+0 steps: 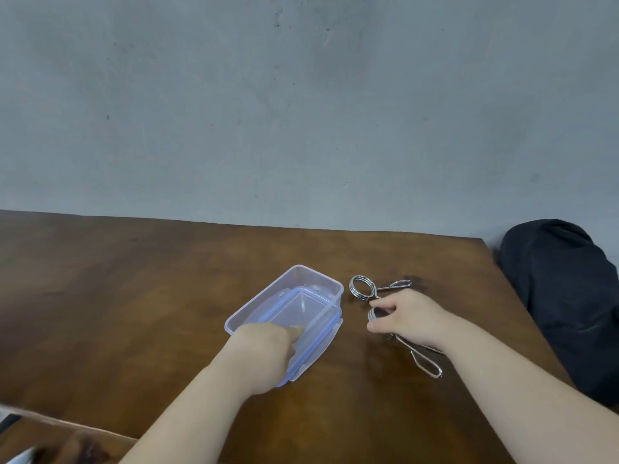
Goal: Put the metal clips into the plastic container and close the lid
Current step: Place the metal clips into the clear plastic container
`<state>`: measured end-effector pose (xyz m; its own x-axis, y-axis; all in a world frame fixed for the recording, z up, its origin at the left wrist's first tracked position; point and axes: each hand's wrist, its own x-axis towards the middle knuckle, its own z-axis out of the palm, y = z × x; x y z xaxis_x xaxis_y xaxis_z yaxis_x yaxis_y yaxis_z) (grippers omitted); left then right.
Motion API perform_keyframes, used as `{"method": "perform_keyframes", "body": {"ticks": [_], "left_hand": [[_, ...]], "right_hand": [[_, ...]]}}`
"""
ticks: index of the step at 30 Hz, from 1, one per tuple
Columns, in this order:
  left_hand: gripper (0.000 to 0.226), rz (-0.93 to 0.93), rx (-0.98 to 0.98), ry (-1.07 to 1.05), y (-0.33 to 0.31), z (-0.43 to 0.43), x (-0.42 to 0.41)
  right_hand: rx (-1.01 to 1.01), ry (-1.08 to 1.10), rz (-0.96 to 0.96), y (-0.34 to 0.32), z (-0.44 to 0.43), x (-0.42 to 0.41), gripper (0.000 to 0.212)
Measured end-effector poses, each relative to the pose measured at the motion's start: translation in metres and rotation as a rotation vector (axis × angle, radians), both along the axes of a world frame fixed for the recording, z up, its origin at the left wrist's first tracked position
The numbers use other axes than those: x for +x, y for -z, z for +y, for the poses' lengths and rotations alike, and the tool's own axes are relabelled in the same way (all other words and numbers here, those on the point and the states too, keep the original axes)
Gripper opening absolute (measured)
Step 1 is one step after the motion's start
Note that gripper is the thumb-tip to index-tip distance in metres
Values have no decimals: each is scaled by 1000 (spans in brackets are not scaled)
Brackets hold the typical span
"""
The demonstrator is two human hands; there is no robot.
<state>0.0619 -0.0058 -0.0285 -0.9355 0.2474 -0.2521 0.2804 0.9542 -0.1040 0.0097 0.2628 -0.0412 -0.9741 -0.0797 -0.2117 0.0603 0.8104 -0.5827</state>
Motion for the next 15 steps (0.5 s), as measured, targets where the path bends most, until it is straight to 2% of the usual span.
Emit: {"method": "perform_keyframes", "body": {"ticks": [4,6,12,15], "left_hand": [[76,-52,60,47,0,-1,4],[74,-39,49,131,5,-3,3],[79,97,17,327,10,11,-5],[80,154,21,373,11,18,-8]], "right_hand": [[-169,60,129,-30,14,-2,46],[-195,70,180,-49,16,-1,53],[-70,4,272,-87,5,5,61],[-102,-30,269,-94,-4,8,58]]}}
